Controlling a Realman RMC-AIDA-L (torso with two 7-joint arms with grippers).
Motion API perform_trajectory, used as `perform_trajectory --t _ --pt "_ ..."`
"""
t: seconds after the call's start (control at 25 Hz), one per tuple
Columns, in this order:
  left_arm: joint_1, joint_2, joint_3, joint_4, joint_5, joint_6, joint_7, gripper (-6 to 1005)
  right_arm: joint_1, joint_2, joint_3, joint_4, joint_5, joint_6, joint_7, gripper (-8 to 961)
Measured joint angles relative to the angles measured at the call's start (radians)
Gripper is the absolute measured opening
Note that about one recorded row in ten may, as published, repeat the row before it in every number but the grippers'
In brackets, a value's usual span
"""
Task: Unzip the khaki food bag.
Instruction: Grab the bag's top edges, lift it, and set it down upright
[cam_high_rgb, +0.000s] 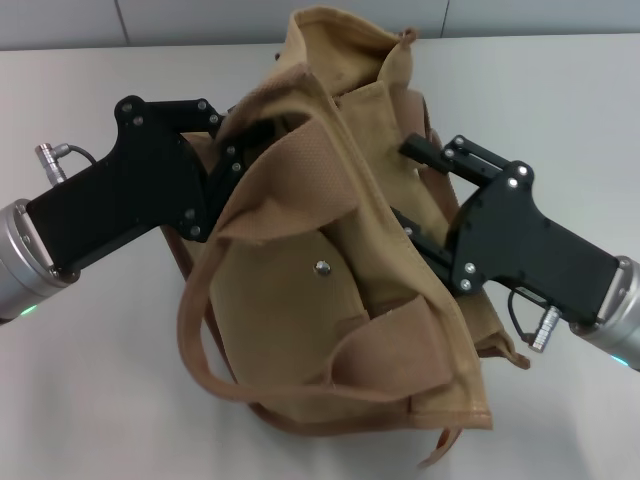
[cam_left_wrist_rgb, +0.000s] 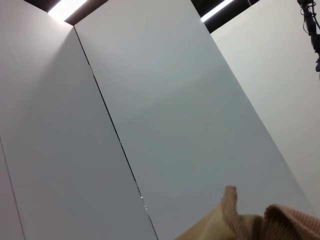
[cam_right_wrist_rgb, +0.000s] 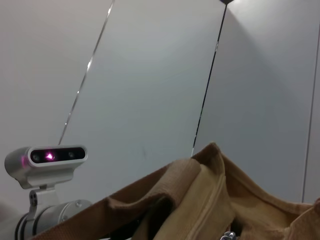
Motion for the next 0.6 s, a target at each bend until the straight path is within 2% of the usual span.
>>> perform_trajectory --t 0.28,0.6 --pt "-0.016 0.0 0.01 -0.019 -0.002 0.003 0.013 64 0.032 0.0 0.005 0.029 0.0 0.038 -0.001 568" --pt "-0.024 0.0 0.018 -0.023 -0.002 0.005 0.013 64 0.04 0.0 0.015 0.057 0.009 0.053 0.003 463"
